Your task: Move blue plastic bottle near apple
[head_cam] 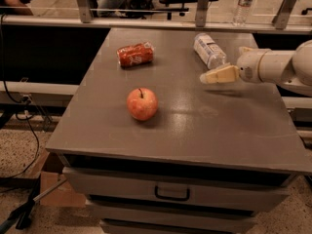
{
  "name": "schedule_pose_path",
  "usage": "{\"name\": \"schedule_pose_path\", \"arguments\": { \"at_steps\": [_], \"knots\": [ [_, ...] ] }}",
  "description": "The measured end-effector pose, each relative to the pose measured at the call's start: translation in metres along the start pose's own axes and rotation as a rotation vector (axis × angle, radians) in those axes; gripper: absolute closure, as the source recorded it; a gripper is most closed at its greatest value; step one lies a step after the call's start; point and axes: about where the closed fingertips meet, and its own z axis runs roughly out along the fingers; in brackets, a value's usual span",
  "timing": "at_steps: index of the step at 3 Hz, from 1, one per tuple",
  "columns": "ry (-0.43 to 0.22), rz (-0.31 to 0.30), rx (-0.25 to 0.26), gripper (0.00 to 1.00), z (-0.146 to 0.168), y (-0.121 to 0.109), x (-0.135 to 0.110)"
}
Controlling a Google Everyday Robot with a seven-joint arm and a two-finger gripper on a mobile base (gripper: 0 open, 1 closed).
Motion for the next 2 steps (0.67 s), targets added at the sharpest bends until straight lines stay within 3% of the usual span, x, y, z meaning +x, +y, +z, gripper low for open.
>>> {"name": "schedule_pose_path", "arguments": {
  "at_steps": [2],
  "knots": [
    [-0.025,0.003,0.03,0.44,0.026,-0.0127,-0.0077]
  ]
}}
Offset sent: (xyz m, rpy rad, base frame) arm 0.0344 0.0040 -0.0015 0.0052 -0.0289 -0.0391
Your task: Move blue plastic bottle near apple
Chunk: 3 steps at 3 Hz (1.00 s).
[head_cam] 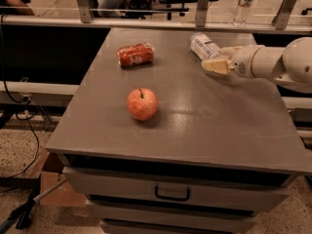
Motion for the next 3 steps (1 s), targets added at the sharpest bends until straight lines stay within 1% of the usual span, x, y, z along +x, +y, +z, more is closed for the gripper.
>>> {"name": "schedule_pose_path", "arguments": {
  "at_steps": [1,2,3],
  "knots": [
    [0.025,-0.01,0.012,0.67,-0.002,-0.001,0.001],
    [0.057,-0.02,0.022,0.89,-0.015,-0.001,0.003],
    [0.085,-0.04,0.008,1.0,-0.044,0.002,-0.001]
  ]
}}
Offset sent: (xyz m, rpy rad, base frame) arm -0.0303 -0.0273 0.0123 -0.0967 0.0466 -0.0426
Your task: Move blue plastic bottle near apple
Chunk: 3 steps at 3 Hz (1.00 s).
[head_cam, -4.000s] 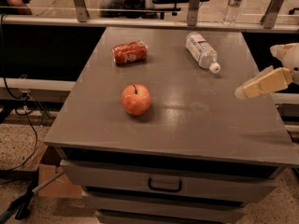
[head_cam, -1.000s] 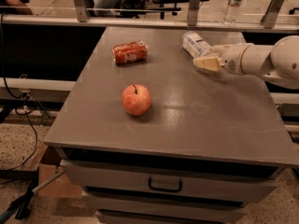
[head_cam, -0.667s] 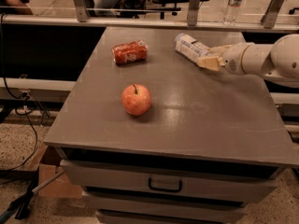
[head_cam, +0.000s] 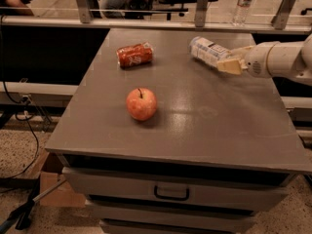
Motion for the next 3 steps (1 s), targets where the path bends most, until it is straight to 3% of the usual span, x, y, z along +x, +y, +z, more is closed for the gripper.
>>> {"name": "schedule_pose_path", "arguments": {
  "at_steps": [3],
  "knots": [
    [0.106,-0.013,-0.3,1.0,-0.054,0.084,0.024]
  ]
}}
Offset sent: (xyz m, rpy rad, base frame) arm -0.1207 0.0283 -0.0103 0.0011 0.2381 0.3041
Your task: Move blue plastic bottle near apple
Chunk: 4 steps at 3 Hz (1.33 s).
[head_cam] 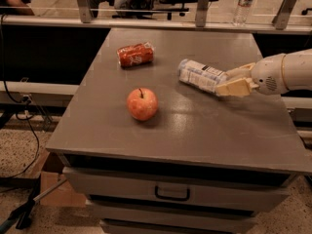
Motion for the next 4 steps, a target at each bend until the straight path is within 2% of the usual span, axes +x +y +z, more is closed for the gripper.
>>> {"name": "schedule_pose_path", "arguments": {
  "at_steps": [2,3,4],
  "knots": [
    [0.012,-0.014,-0.126,1.0,-0.006,0.043,0.001],
    [0.02,-0.004,-0.163,1.0,-0.013,0.056,0.0],
    [0.018,0.016,-0.224,0.83,-0.013,0.073,0.001]
  ]
}}
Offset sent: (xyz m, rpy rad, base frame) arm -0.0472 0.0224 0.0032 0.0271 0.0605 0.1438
